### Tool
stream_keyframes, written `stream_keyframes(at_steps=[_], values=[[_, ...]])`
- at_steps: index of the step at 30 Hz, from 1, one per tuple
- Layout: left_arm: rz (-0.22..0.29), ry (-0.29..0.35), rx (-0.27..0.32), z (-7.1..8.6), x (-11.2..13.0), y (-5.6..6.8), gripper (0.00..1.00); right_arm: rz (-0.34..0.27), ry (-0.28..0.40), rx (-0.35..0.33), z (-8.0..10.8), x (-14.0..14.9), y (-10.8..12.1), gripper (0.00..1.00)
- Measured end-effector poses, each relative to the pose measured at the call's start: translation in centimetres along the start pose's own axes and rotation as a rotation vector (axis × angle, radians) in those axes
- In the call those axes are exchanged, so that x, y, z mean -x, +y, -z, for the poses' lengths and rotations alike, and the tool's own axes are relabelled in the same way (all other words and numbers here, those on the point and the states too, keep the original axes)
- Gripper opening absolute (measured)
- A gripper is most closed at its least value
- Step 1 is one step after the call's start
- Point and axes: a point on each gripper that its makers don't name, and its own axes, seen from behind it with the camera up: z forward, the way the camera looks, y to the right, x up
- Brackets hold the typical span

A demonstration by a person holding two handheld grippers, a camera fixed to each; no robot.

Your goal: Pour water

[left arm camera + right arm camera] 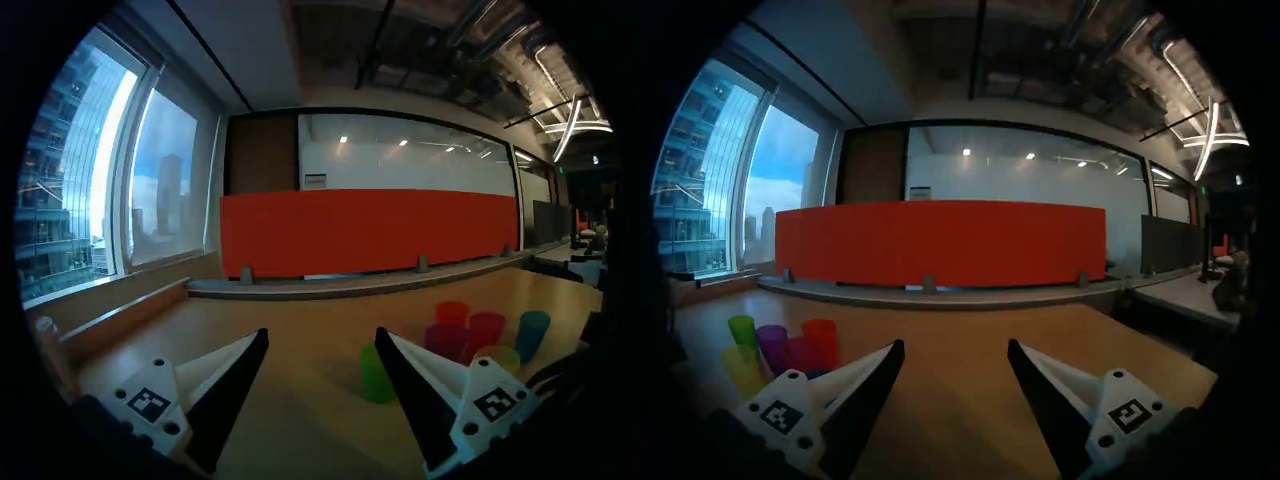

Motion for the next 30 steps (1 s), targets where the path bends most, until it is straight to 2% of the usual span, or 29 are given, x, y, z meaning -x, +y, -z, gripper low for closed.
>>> stream_keyframes(at_steps=[6,18,30], values=[[0.013,-0.013,0.018,-0.6,-3.3,-0.2,0.99,0.011,-0.003,-0.022,0.3,-2.6,-0.4,1.0],[0.021,-0.001,0.066,-1.7,-10.2,0.0,0.99,0.018,-0.003,-0.045,-0.4,-8.6,-0.2,1.0],[0.007,-0.013,0.128,-2.6,-14.2,0.4,0.99,0.032,0.006,-0.09,-0.9,-13.2,-0.8,1.0]])
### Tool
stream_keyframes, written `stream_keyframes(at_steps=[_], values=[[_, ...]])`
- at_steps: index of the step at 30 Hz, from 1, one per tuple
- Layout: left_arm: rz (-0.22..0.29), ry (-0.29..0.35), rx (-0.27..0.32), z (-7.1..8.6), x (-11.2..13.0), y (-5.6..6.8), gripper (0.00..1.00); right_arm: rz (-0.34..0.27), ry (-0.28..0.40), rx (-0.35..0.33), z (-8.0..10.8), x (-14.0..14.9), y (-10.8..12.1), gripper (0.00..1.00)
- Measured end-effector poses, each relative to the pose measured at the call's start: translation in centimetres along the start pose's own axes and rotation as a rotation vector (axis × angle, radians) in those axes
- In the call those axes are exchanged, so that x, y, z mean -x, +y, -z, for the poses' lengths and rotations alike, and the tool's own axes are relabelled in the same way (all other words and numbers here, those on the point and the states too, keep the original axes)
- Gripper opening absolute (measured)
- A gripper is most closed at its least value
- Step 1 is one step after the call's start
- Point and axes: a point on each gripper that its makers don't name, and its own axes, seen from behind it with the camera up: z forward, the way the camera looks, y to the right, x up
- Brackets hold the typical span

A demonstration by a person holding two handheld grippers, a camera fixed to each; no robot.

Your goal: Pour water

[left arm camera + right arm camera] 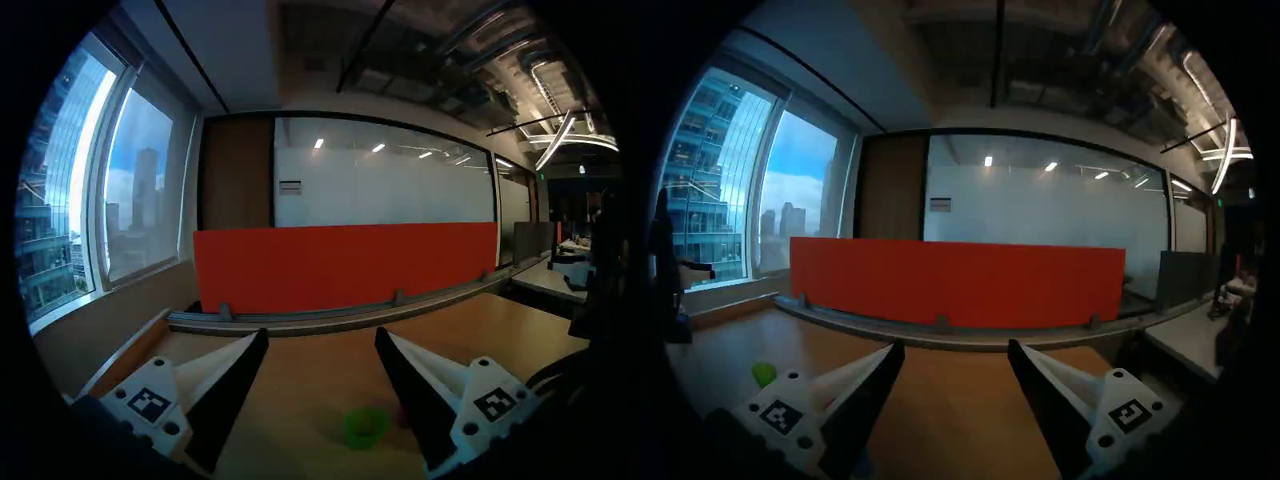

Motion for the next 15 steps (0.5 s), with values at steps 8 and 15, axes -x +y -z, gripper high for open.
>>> stream_keyframes(at_steps=[8,15], values=[[0.001,-0.017,0.077,-0.4,-0.7,1.3,1.0,0.003,-0.009,-0.09,-0.1,-1.0,-2.0,1.0],[0.004,-0.023,0.16,-0.2,-0.8,2.9,1.0,0.023,-0.032,-0.207,0.0,-0.8,-4.4,1.0]])
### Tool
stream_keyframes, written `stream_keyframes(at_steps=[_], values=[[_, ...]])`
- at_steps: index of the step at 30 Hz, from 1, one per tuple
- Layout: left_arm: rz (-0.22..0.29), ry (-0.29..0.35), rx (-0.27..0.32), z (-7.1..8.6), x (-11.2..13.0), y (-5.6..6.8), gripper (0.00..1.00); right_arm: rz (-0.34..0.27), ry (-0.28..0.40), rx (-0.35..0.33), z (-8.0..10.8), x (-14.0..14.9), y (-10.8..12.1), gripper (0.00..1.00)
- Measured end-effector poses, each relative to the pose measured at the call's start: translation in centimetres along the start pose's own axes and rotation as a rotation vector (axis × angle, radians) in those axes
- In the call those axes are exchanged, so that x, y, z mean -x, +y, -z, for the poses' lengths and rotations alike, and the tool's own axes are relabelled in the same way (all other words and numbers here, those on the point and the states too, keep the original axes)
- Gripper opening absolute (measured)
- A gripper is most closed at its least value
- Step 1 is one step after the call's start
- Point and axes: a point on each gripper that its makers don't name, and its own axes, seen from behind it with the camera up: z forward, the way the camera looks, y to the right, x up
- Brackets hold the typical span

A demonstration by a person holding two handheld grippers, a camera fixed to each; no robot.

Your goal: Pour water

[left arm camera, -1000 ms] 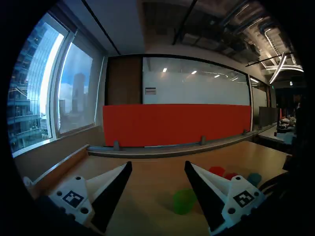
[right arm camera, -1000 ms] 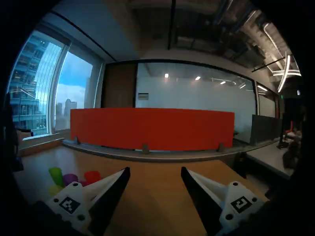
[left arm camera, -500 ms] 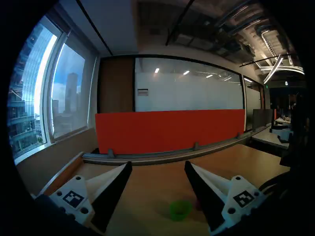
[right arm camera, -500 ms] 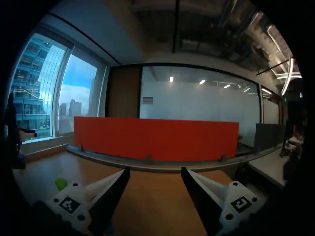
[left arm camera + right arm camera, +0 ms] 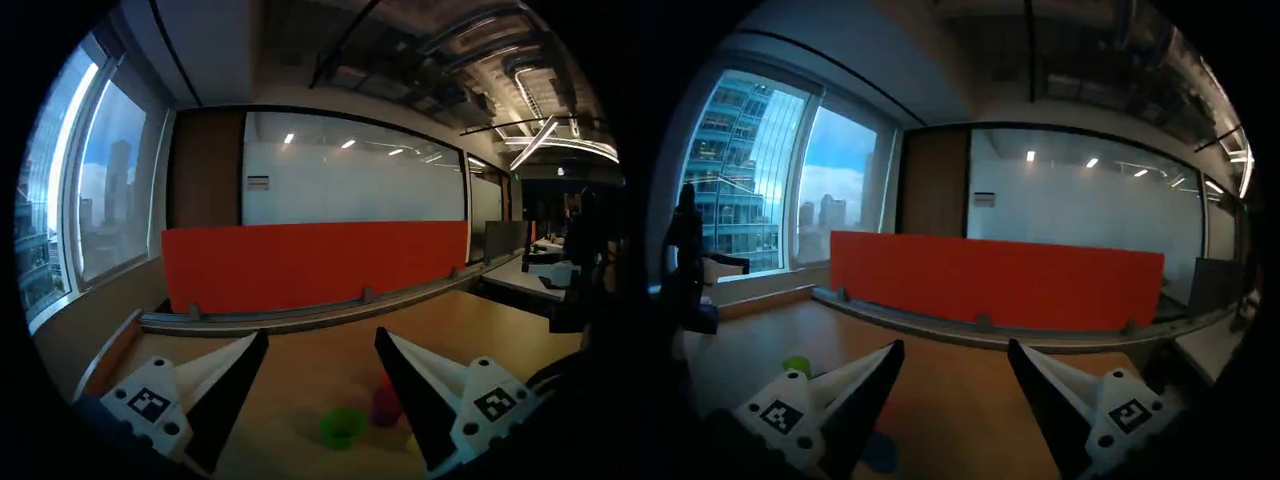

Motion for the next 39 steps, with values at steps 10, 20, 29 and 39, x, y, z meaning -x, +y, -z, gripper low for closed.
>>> stream_keyframes(at_steps=[10,20,29,39], values=[[0.0,0.011,0.148,0.5,-1.1,2.8,0.99,-0.029,0.021,-0.187,0.8,-1.8,-3.7,1.0],[0.011,-0.012,0.23,0.6,-0.7,3.7,1.0,-0.021,0.009,-0.297,1.4,-2.9,-5.5,1.0],[-0.014,-0.049,0.282,0.5,0.8,4.7,1.0,0.033,-0.046,-0.378,1.8,-1.8,-7.2,1.0],[-0.044,-0.086,0.309,0.5,2.1,5.0,1.0,0.085,-0.096,-0.427,2.0,-0.4,-8.0,1.0]])
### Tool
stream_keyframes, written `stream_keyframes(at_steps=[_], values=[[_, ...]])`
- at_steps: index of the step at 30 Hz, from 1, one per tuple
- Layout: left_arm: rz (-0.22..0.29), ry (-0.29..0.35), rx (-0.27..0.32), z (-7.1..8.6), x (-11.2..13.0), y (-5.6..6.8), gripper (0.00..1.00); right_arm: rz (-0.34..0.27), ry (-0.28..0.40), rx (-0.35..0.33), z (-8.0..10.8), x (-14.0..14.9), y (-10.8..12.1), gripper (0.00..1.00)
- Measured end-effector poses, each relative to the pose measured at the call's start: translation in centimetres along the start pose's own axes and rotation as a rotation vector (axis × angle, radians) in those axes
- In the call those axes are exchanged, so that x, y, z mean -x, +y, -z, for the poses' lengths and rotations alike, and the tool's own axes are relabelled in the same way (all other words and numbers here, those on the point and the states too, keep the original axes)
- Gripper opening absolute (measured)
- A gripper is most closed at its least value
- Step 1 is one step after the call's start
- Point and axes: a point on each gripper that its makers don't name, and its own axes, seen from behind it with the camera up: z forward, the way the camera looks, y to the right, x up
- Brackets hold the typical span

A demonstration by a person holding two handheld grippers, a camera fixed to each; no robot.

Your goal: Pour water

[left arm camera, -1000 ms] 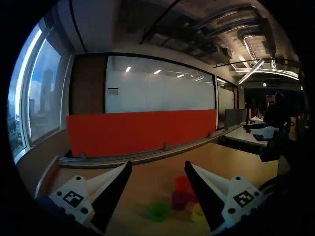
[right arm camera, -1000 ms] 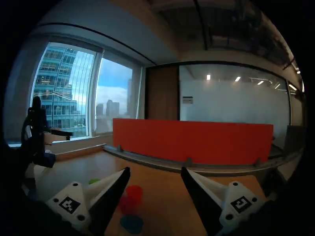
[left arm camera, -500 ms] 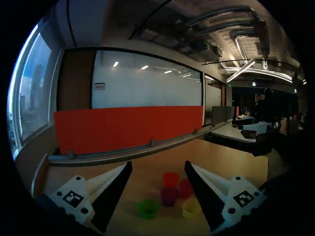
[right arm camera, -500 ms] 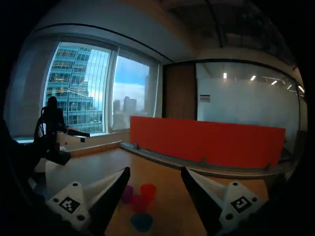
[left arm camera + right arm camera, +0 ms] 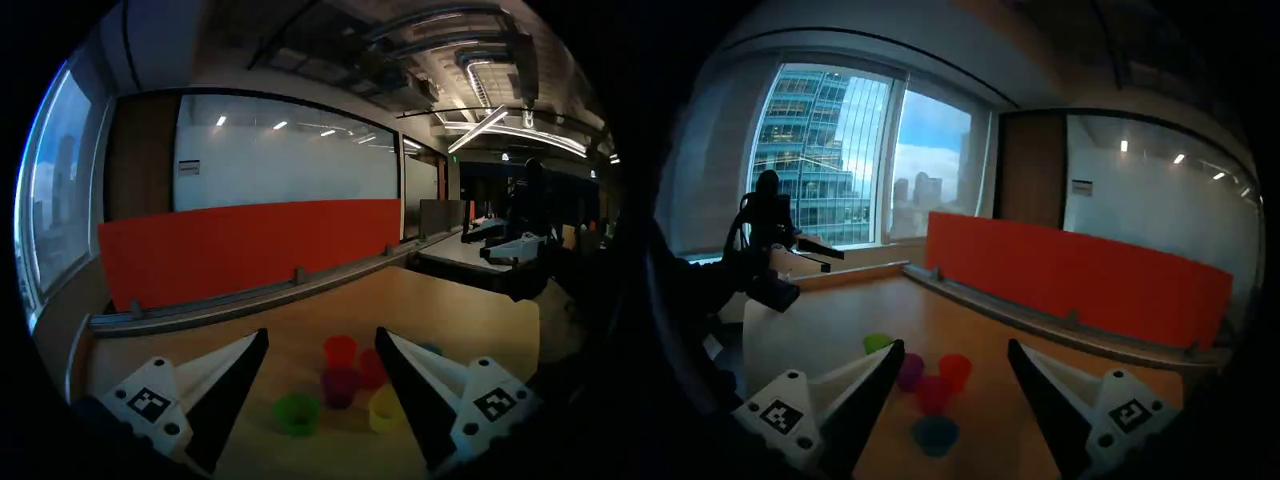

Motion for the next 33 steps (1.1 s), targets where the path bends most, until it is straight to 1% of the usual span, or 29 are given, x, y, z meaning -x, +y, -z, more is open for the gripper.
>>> stream_keyframes(at_steps=[5,9,18,24,33], values=[[-0.017,-0.02,0.012,-0.2,0.9,0.3,1.0,0.006,-0.024,-0.033,-0.3,0.9,-0.8,1.0],[-0.019,-0.036,0.012,-0.4,1.7,0.2,0.99,0.008,-0.041,-0.051,-0.5,1.6,-1.0,1.0],[-0.01,-0.087,0.007,-0.7,4.7,-0.6,1.0,0.023,-0.101,-0.067,-0.9,4.3,-1.2,1.0],[-0.008,-0.122,0.01,-0.9,6.9,-0.8,1.0,0.021,-0.135,-0.08,-1.2,6.3,-1.4,1.0],[-0.003,-0.182,0.017,-1.7,10.3,-0.8,0.99,0.035,-0.197,-0.079,-1.6,10.0,-1.1,1.0]])
